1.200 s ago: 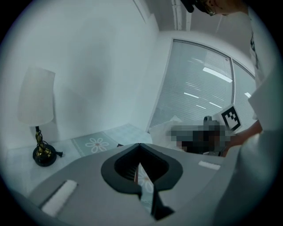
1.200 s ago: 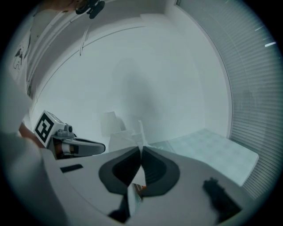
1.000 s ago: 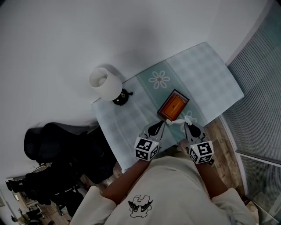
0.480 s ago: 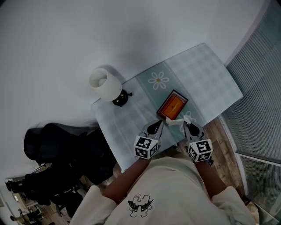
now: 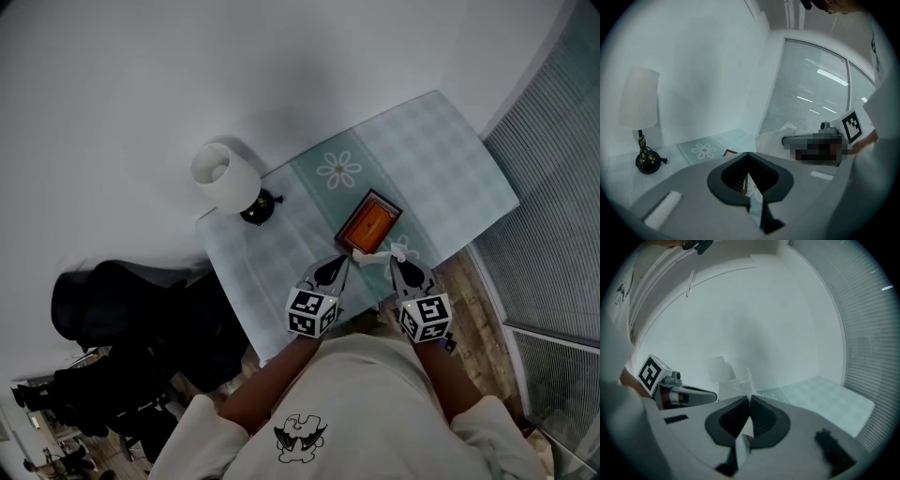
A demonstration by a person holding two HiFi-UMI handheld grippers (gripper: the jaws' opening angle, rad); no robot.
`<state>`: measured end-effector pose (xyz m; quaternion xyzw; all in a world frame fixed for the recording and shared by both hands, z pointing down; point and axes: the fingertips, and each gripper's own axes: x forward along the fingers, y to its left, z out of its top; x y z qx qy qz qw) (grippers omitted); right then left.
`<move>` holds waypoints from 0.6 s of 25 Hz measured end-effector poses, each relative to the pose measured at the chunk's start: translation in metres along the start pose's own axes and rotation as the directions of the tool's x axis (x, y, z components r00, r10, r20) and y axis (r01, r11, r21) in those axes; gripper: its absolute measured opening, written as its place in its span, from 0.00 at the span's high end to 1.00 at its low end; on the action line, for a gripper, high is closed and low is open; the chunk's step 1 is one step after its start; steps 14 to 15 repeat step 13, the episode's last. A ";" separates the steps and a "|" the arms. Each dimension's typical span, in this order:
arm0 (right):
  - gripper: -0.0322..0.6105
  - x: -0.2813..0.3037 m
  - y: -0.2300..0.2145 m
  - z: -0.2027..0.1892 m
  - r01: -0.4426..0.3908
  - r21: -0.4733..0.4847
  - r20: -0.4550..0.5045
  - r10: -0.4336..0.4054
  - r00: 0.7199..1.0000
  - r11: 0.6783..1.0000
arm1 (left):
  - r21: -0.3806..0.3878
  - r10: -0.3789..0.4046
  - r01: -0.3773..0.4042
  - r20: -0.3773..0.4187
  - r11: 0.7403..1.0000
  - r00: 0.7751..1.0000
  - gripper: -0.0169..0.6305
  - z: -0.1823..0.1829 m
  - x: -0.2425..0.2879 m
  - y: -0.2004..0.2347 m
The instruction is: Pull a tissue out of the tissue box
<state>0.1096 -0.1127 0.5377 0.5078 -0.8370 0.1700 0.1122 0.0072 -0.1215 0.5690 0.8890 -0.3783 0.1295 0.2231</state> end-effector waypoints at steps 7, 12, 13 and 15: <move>0.93 -0.004 -0.004 -0.002 0.016 0.005 -0.001 -0.016 1.000 1.000 | -0.005 -0.005 0.005 -0.011 1.000 1.000 0.96 -0.003 0.004 -0.002; 0.93 -0.005 -0.007 -0.003 0.024 0.007 -0.002 -0.024 1.000 1.000 | -0.005 -0.009 0.009 -0.013 1.000 1.000 0.96 -0.003 0.006 -0.003; 0.93 -0.005 -0.008 -0.003 0.027 0.008 -0.001 -0.027 1.000 1.000 | -0.005 -0.010 0.010 -0.014 1.000 1.000 0.96 -0.003 0.007 -0.003; 0.93 -0.005 -0.008 -0.003 0.027 0.008 -0.001 -0.027 1.000 1.000 | -0.005 -0.010 0.010 -0.014 1.000 1.000 0.96 -0.003 0.007 -0.003</move>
